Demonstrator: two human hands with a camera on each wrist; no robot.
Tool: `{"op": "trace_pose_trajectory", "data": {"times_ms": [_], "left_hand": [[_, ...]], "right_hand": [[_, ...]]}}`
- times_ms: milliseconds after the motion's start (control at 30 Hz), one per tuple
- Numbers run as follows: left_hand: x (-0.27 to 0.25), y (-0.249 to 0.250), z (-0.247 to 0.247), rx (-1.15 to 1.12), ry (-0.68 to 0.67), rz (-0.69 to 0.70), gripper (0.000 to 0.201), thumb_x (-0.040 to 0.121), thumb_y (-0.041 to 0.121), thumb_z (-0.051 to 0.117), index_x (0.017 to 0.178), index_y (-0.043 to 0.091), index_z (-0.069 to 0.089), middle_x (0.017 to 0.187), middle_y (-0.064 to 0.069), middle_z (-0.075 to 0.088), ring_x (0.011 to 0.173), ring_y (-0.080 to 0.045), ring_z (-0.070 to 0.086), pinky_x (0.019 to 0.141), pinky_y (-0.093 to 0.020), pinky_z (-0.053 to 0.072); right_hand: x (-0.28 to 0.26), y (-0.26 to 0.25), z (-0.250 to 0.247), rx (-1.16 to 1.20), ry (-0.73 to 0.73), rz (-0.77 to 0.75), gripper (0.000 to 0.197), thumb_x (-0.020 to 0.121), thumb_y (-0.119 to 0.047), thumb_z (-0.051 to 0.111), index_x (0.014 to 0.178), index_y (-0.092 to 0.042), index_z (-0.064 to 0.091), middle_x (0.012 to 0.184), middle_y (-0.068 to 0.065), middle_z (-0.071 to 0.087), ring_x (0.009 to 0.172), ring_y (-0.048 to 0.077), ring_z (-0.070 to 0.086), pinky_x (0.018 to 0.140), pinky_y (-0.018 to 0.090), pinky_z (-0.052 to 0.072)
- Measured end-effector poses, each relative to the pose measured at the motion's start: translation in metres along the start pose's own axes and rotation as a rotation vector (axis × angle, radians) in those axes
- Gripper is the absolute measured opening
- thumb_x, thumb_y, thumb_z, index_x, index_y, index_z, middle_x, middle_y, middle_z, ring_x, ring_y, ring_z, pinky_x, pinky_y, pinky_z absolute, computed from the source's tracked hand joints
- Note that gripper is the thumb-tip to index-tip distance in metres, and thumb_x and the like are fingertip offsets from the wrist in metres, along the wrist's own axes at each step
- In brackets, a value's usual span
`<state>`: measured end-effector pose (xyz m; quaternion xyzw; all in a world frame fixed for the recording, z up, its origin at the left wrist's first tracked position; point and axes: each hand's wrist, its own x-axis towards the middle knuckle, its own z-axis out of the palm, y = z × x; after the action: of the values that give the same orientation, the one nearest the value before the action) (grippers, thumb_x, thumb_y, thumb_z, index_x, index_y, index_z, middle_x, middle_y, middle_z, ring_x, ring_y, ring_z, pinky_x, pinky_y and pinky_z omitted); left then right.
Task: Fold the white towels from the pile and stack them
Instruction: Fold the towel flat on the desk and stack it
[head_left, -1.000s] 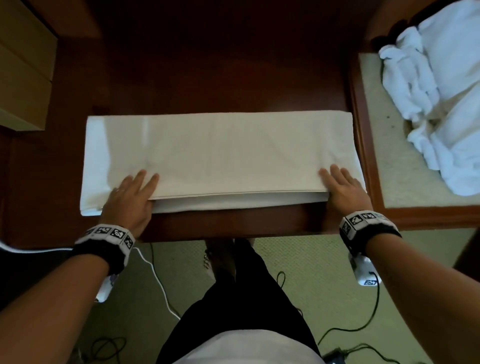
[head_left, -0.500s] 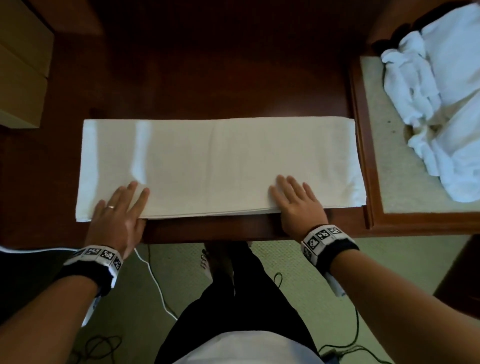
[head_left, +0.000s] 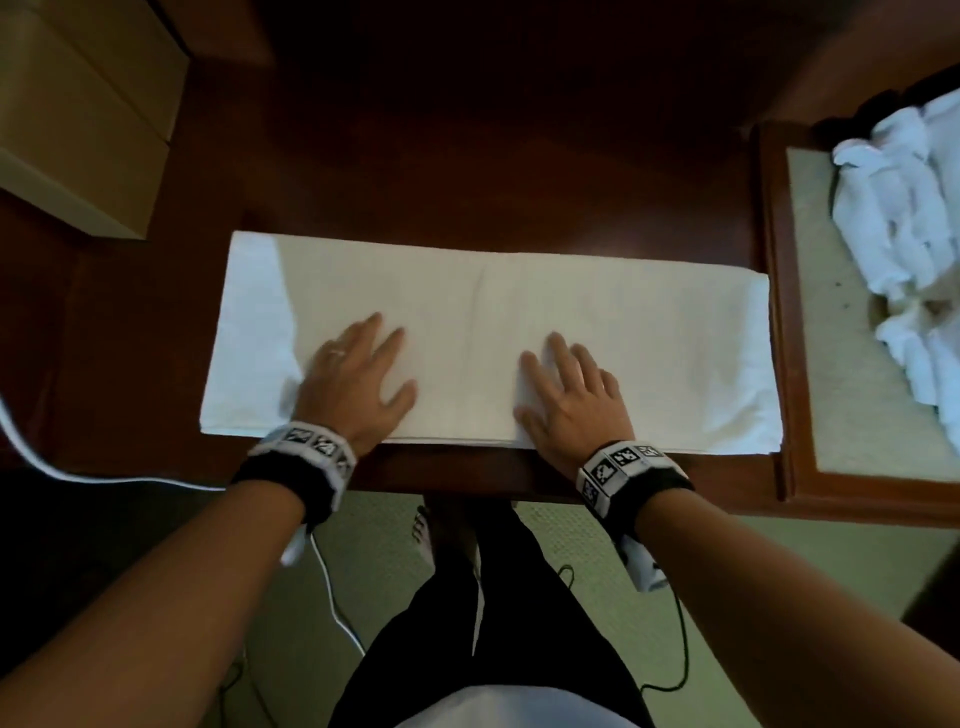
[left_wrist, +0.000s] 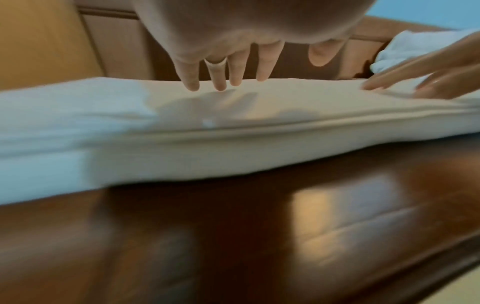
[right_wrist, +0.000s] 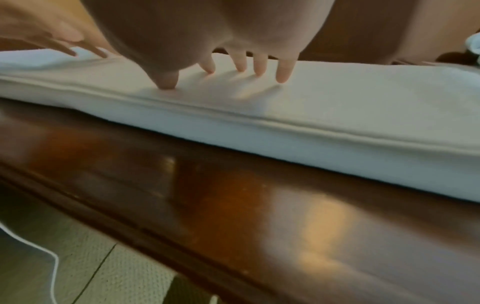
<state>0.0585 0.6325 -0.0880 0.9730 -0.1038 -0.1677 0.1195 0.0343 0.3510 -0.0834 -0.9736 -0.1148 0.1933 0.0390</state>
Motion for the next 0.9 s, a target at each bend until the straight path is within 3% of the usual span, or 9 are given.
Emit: {"op": "trace_pose_trajectory", "data": {"times_ms": [100,200,300,400,467,567,700,800,900], "left_hand": [[0.011,0.009,0.020,0.147,-0.120,0.068,0.077,0.090,0.070,0.007,0.159,0.035,0.001,0.168,-0.001,-0.009,0.154,-0.026,0.000,0.122,-0.054,0.009],[0.003,-0.038,0.022,0.221,-0.105,-0.040,0.071,0.094,0.069,0.000,0.156,0.038,-0.014,0.165,0.004,-0.021,0.154,-0.026,-0.007,0.122,-0.057,0.006],[-0.005,-0.087,0.008,0.193,-0.088,-0.297,0.079,0.089,0.067,-0.005,0.157,0.029,-0.013,0.166,0.000,-0.018,0.154,-0.027,-0.006,0.120,-0.060,0.005],[0.000,-0.084,0.001,0.115,-0.013,-0.418,0.090,0.087,0.070,-0.005,0.159,0.016,-0.007,0.167,-0.011,-0.011,0.154,-0.029,-0.007,0.122,-0.059,0.002],[0.006,-0.058,0.007,0.081,0.018,-0.302,0.086,0.093,0.069,0.003,0.159,0.015,-0.005,0.167,-0.013,-0.008,0.154,-0.030,-0.005,0.122,-0.055,0.000],[0.009,-0.011,0.029,0.094,-0.015,-0.081,0.082,0.095,0.068,0.012,0.160,0.019,0.001,0.167,-0.012,-0.004,0.154,-0.032,0.000,0.121,-0.057,0.006],[0.013,0.009,0.042,0.070,-0.029,-0.175,0.085,0.093,0.070,0.011,0.160,0.020,-0.003,0.167,-0.010,-0.012,0.154,-0.031,-0.007,0.121,-0.056,0.002],[0.014,0.007,0.042,0.093,0.000,-0.177,0.085,0.094,0.072,0.011,0.160,0.019,-0.001,0.167,-0.009,-0.009,0.154,-0.031,-0.003,0.120,-0.057,0.006],[0.017,0.014,0.044,0.079,0.004,-0.216,0.089,0.091,0.073,0.013,0.160,0.017,0.005,0.167,-0.012,-0.003,0.153,-0.034,0.001,0.119,-0.060,0.007]], "right_hand": [[0.000,-0.009,0.013,-0.002,-0.104,0.068,0.067,0.100,-0.056,0.023,0.156,-0.033,-0.006,0.164,0.004,-0.018,0.151,0.034,-0.011,0.118,0.058,0.009],[-0.005,-0.005,0.017,0.007,-0.131,0.060,0.066,0.099,-0.061,0.015,0.154,-0.038,-0.015,0.161,-0.002,-0.028,0.150,0.029,-0.020,0.120,0.058,0.002],[-0.006,-0.004,0.014,-0.011,-0.138,0.049,0.068,0.098,-0.062,0.016,0.155,-0.038,-0.012,0.163,-0.001,-0.024,0.151,0.029,-0.016,0.120,0.058,0.007],[0.002,-0.016,0.009,0.008,-0.085,0.096,0.071,0.094,-0.060,0.025,0.156,-0.031,0.006,0.166,0.007,-0.005,0.151,0.036,0.002,0.117,0.057,0.017],[0.010,-0.027,0.008,0.042,-0.059,0.113,0.071,0.094,-0.060,0.026,0.156,-0.030,0.008,0.166,0.008,-0.003,0.151,0.035,0.004,0.117,0.056,0.017],[0.021,-0.041,0.014,0.055,-0.078,0.067,0.069,0.098,-0.062,0.020,0.156,-0.034,-0.004,0.164,0.004,-0.017,0.151,0.032,-0.009,0.118,0.059,0.007],[0.011,-0.011,0.020,0.060,-0.108,0.062,0.066,0.097,-0.067,0.011,0.153,-0.043,-0.015,0.160,-0.004,-0.031,0.148,0.025,-0.024,0.119,0.056,-0.003],[-0.017,0.061,0.021,0.101,-0.112,0.285,0.065,0.096,-0.070,0.011,0.150,-0.048,-0.020,0.157,-0.007,-0.034,0.146,0.020,-0.030,0.121,0.053,-0.005],[-0.052,0.133,0.017,0.140,-0.124,0.501,0.069,0.095,-0.071,0.008,0.152,-0.044,-0.019,0.159,-0.005,-0.033,0.147,0.018,-0.026,0.121,0.056,0.002]]}}
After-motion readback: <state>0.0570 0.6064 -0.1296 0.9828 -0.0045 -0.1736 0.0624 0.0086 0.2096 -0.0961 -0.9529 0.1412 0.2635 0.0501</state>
